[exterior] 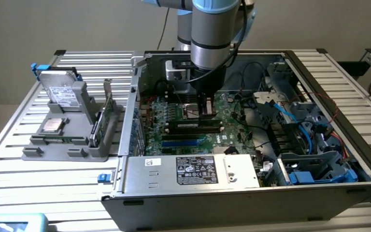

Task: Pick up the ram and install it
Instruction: 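Insert the ram into the slot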

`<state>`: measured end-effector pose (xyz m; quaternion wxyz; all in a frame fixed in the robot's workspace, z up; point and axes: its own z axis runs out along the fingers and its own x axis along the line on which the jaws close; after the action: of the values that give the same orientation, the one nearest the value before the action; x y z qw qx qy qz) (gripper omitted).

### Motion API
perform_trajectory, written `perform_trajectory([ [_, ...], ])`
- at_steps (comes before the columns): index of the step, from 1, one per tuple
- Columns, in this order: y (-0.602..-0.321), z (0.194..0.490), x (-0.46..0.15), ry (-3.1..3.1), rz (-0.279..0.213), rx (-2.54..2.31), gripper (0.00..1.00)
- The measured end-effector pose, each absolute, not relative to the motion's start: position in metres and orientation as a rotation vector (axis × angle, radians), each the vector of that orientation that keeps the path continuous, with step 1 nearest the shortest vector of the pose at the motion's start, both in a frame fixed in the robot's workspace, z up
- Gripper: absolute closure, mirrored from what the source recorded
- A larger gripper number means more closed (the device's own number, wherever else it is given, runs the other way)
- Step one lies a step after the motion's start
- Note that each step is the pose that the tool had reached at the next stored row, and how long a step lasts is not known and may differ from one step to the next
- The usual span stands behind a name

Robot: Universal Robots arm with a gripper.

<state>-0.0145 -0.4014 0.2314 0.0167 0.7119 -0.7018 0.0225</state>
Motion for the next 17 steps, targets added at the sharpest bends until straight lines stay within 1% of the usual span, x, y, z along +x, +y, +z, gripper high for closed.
perform_trajectory([
  [17,-0.402,0.2296,-0.0152,-2.184,0.076,2.215,0.87],
])
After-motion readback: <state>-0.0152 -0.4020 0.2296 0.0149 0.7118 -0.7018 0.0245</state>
